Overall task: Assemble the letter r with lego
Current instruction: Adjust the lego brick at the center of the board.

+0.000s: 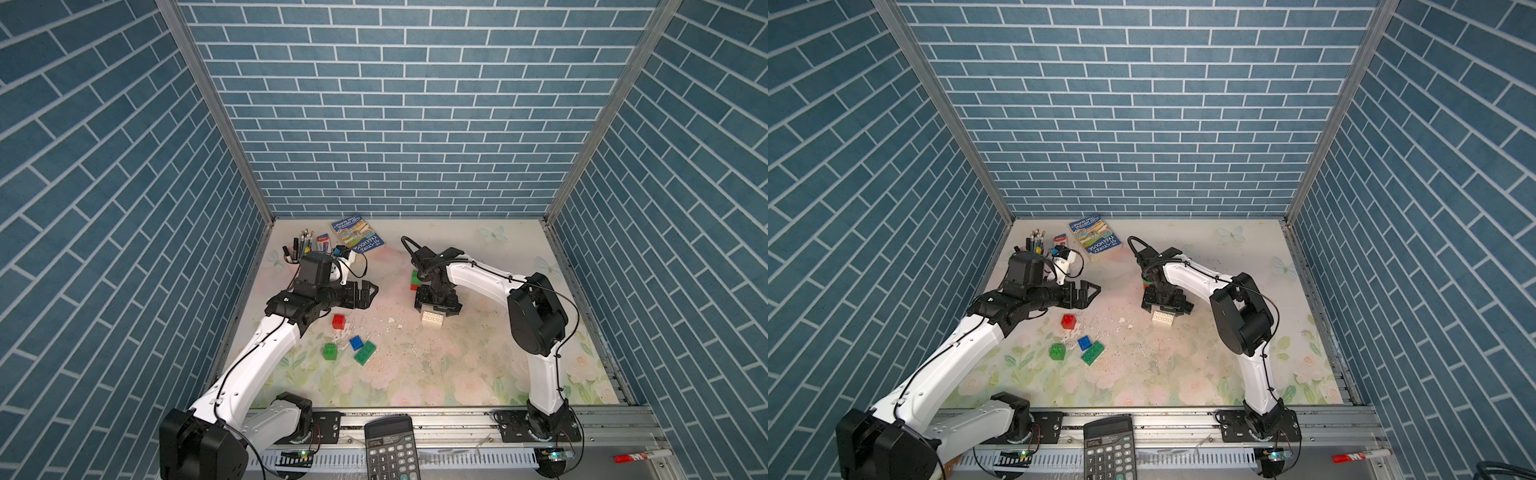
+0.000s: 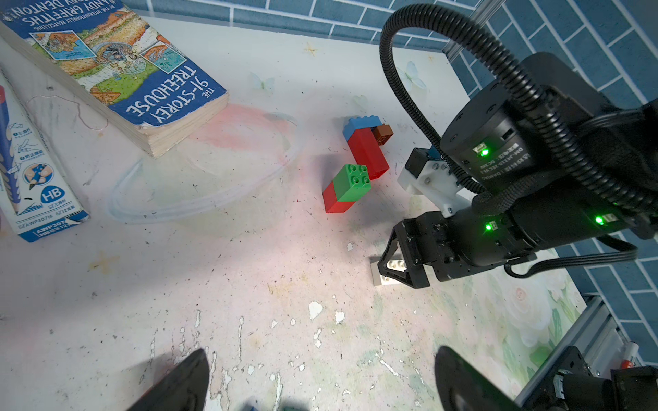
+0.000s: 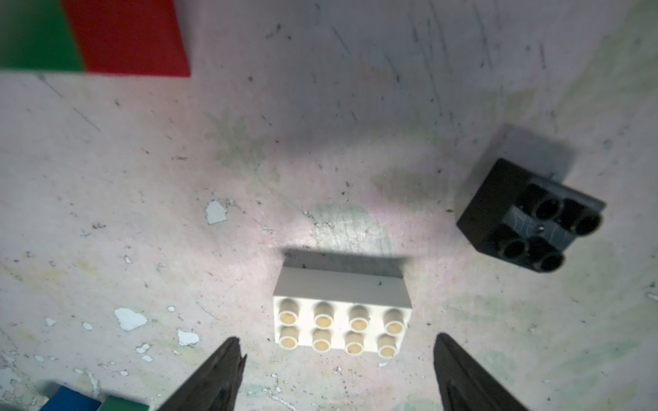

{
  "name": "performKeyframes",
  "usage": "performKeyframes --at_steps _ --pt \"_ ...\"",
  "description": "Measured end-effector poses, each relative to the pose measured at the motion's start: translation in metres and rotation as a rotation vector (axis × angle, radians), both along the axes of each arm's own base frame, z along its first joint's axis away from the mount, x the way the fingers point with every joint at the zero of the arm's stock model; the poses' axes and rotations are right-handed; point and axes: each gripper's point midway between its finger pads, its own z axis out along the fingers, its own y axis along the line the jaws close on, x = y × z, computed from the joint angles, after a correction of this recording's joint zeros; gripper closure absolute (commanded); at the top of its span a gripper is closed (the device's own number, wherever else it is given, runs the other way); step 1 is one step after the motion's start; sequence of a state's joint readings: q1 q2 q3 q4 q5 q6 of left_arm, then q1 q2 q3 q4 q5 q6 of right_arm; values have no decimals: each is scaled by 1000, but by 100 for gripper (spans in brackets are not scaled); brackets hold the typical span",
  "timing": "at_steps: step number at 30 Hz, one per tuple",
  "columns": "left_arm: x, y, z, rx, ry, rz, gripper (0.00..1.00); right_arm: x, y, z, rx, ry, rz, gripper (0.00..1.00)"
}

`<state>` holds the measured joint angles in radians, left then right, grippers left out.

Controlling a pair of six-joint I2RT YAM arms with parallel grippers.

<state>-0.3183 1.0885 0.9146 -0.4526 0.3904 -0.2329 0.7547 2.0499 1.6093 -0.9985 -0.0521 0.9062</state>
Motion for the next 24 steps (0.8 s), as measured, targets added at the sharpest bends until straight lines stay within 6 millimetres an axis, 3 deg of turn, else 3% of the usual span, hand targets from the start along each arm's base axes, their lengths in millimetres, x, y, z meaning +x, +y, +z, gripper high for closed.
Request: performKeyframes --at_steps 12,24 --pt "-3 0 5 -2 -15 -9 0 -12 -2 -19 -29 27 -31 18" --pt "-6 1 8 -2 -22 -10 0 -9 1 -21 -21 19 -39 23"
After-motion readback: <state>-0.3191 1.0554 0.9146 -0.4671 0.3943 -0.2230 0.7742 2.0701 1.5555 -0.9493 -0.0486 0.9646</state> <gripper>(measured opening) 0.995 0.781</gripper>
